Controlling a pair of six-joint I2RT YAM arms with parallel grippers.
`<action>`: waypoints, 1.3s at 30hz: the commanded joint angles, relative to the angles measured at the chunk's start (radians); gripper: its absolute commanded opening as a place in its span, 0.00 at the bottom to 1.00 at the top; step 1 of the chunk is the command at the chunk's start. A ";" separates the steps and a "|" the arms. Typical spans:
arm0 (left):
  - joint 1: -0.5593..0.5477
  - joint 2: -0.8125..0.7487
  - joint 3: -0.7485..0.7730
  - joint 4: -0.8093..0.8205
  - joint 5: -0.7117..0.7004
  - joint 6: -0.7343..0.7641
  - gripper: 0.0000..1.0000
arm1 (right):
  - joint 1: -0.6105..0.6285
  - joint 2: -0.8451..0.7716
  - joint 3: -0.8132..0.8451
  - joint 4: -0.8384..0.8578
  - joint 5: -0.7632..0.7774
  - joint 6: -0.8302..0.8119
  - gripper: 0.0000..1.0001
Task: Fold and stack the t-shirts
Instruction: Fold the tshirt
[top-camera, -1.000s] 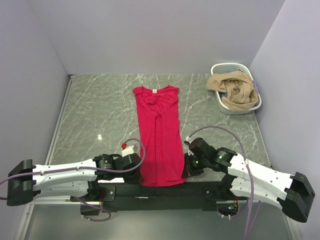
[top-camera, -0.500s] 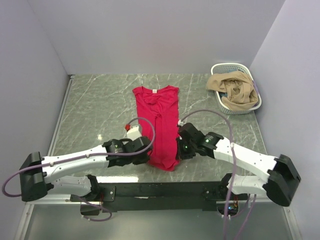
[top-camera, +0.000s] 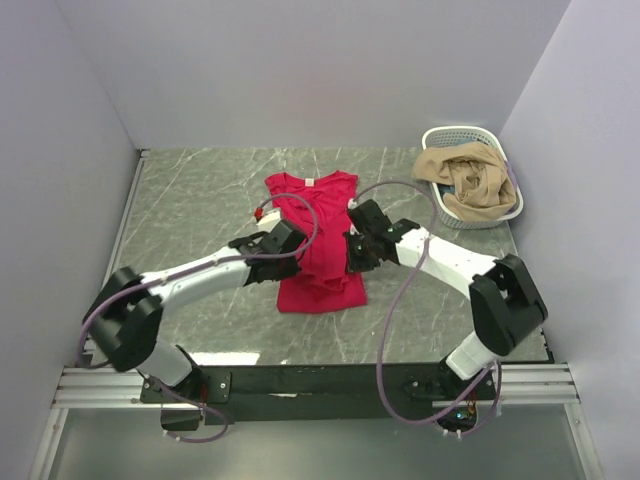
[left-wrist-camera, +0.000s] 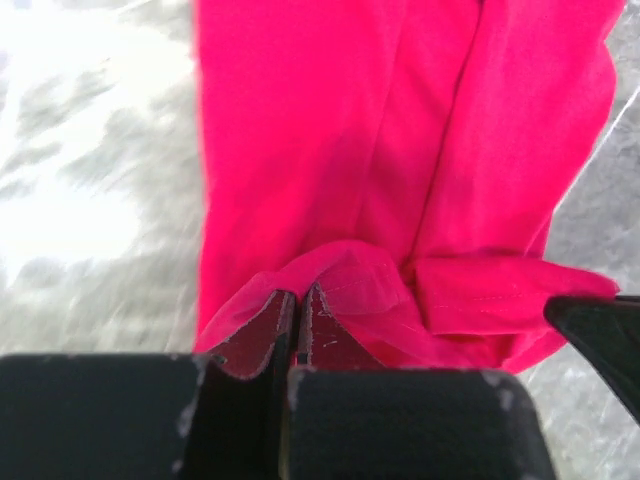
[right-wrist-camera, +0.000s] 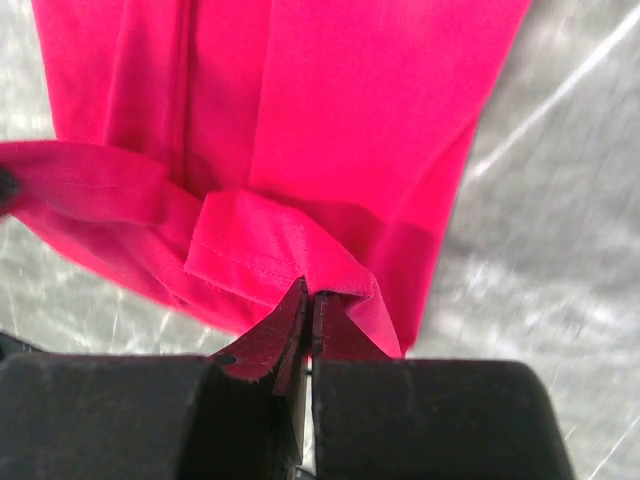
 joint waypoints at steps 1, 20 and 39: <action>0.025 0.077 0.073 0.107 0.056 0.094 0.01 | -0.051 0.075 0.119 0.035 -0.022 -0.069 0.00; 0.183 0.188 0.127 0.178 0.096 0.180 0.01 | -0.153 0.308 0.323 0.006 -0.007 -0.109 0.00; 0.296 0.268 0.297 0.214 0.040 0.280 0.95 | -0.200 0.226 0.334 0.099 0.162 -0.065 0.66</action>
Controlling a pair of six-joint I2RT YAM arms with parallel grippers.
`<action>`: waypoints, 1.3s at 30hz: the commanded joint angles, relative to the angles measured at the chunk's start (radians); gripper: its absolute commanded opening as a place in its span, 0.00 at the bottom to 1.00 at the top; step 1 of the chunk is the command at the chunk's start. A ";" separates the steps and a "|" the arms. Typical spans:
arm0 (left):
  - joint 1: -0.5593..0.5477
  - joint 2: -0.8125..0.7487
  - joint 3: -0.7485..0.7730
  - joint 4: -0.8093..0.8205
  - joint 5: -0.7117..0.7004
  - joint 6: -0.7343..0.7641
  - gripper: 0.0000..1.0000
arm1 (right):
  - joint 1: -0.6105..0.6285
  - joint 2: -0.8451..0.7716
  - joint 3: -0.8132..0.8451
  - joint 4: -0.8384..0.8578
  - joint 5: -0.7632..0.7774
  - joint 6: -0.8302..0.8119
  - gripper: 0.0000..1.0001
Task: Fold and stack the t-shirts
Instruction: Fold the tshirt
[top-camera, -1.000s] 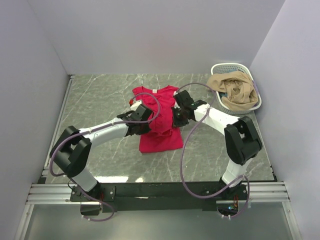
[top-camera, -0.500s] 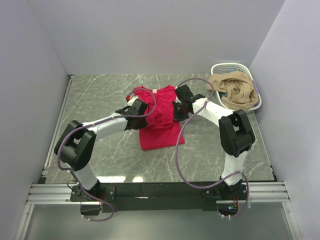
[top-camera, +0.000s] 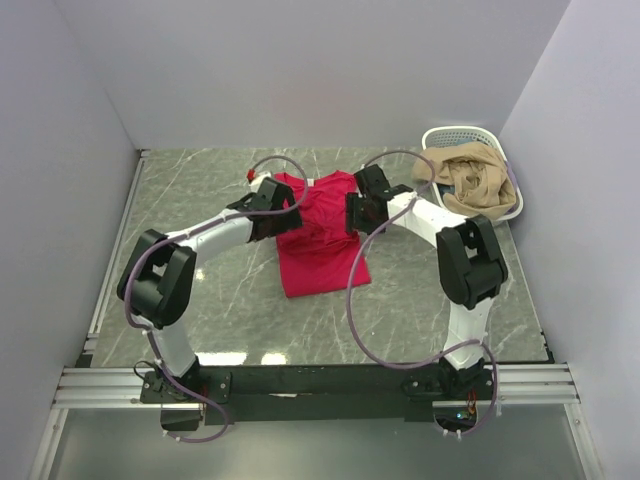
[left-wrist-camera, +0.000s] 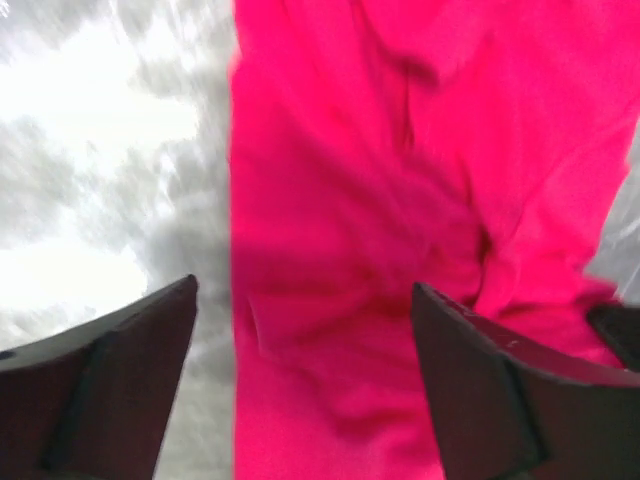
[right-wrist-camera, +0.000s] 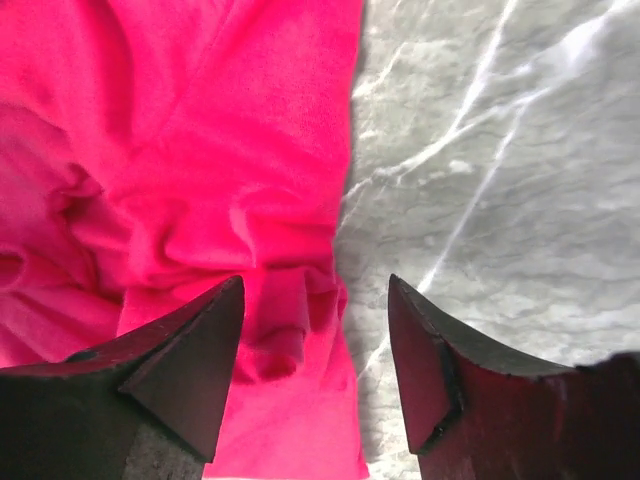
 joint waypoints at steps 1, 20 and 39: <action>0.034 -0.053 0.074 0.039 -0.046 0.045 0.99 | -0.012 -0.167 -0.031 0.088 0.015 -0.015 0.67; -0.053 -0.222 -0.119 0.048 0.263 -0.016 0.98 | 0.051 -0.260 -0.175 0.042 -0.289 0.006 0.66; -0.092 -0.039 -0.104 0.144 0.299 -0.067 0.97 | 0.089 -0.074 -0.121 0.084 -0.245 -0.003 0.66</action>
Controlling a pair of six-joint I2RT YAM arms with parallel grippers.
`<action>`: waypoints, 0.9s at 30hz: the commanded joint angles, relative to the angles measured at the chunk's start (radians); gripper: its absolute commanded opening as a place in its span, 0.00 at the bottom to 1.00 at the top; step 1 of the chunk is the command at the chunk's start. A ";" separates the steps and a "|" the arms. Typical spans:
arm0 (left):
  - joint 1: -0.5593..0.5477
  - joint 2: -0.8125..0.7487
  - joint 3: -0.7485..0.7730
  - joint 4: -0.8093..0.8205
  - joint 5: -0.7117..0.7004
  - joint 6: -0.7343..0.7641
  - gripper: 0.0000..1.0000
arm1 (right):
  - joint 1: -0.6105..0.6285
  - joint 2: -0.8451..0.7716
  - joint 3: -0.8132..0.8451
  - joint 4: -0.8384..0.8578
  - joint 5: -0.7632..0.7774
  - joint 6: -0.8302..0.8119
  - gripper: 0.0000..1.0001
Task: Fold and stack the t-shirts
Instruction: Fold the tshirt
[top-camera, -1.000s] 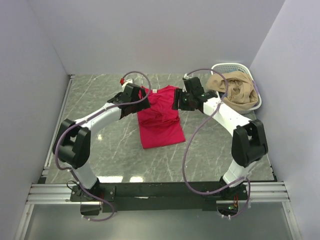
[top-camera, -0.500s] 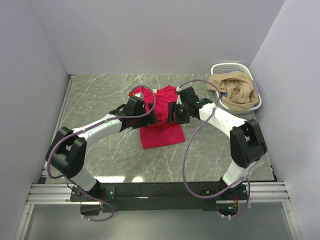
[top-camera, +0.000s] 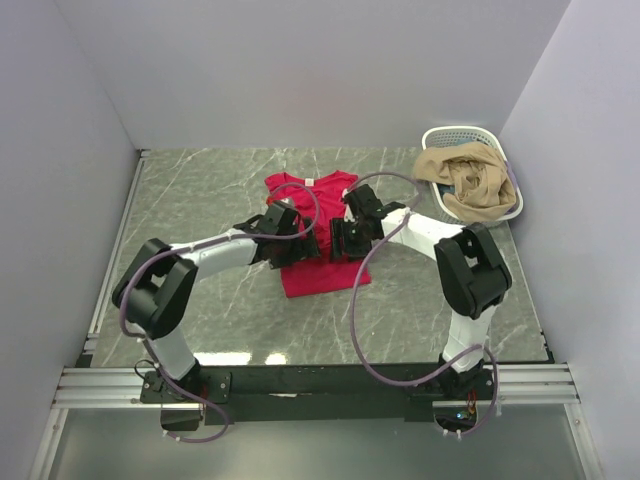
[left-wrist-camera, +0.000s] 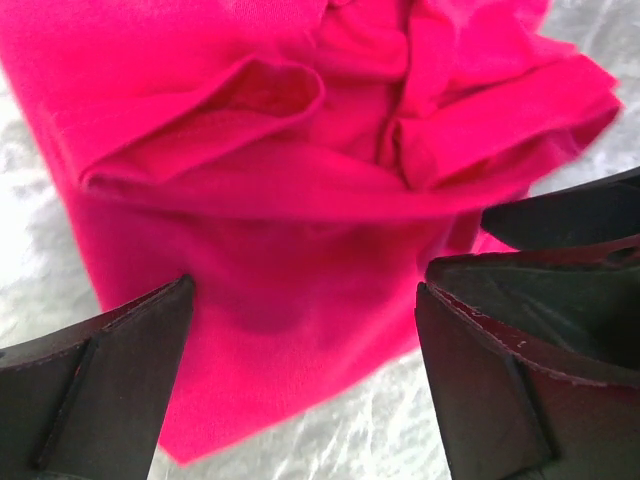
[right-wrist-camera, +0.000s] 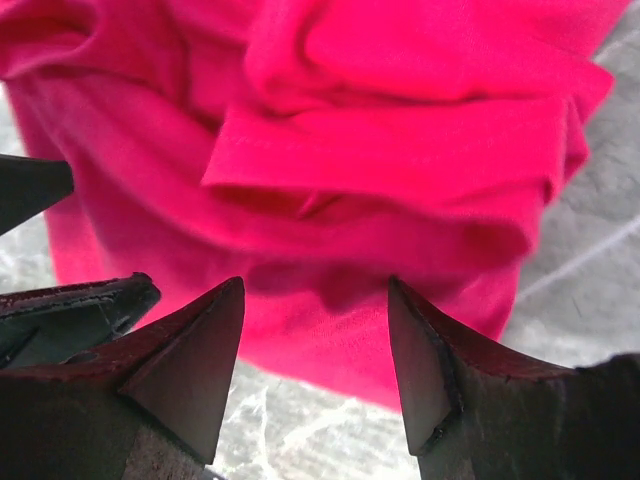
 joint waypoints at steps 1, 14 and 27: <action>-0.004 0.049 0.070 0.069 0.008 -0.004 0.97 | -0.002 0.033 0.072 0.051 0.013 -0.004 0.66; 0.019 0.107 0.174 0.043 -0.033 0.026 0.98 | -0.011 0.104 0.178 0.016 0.037 -0.021 0.68; 0.084 0.189 0.281 0.063 -0.111 0.086 0.98 | -0.066 0.191 0.322 0.097 0.072 -0.045 0.68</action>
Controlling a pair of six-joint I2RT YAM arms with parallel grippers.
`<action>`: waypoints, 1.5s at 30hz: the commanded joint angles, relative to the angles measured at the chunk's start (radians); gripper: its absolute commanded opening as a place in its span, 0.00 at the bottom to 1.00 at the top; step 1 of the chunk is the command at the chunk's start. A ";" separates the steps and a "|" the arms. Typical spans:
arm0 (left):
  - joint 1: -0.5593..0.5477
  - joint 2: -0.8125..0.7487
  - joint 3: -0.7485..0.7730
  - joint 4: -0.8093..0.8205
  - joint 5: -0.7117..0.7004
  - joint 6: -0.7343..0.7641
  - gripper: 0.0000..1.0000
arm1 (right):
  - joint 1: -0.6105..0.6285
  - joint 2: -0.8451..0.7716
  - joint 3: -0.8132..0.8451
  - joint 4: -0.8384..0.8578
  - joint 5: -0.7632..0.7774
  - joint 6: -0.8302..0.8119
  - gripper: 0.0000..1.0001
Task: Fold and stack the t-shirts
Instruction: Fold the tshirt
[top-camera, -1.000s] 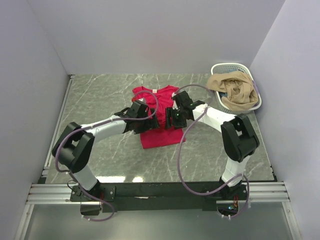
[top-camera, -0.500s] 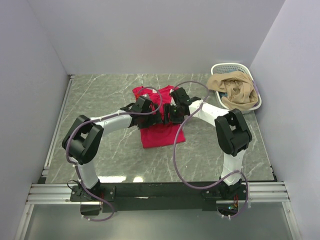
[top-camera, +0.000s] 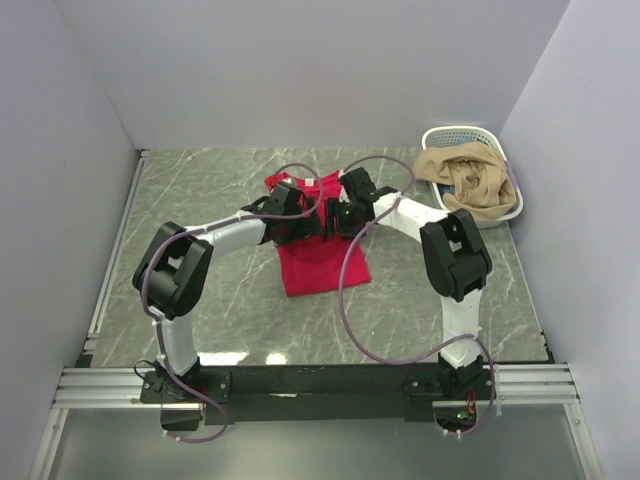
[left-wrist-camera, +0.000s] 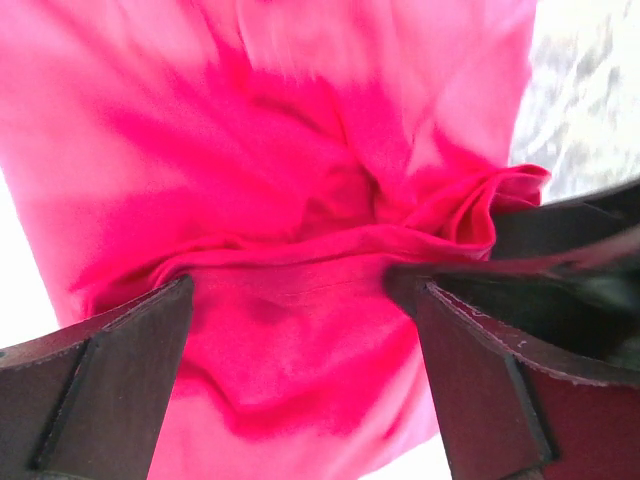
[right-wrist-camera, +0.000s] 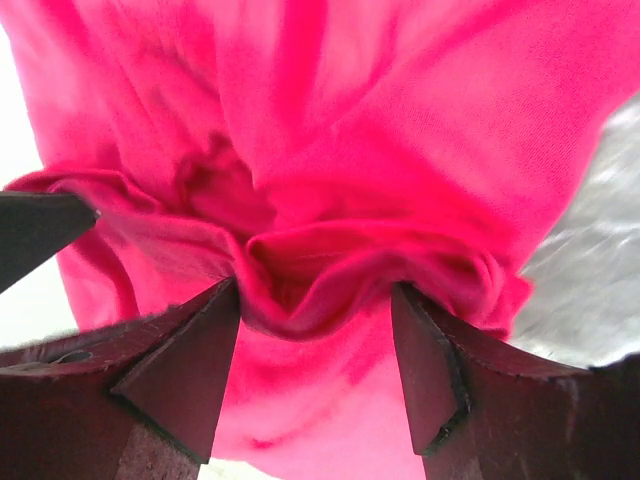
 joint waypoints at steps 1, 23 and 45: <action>0.037 0.021 0.104 0.044 -0.064 0.066 0.98 | -0.037 0.010 0.121 0.056 0.049 -0.039 0.69; 0.080 -0.497 -0.442 0.191 0.090 -0.018 0.99 | -0.136 -0.410 -0.357 0.026 -0.020 -0.057 0.71; -0.052 -0.538 -0.789 0.472 0.126 -0.164 0.99 | -0.148 -0.439 -0.589 0.191 -0.178 0.016 0.70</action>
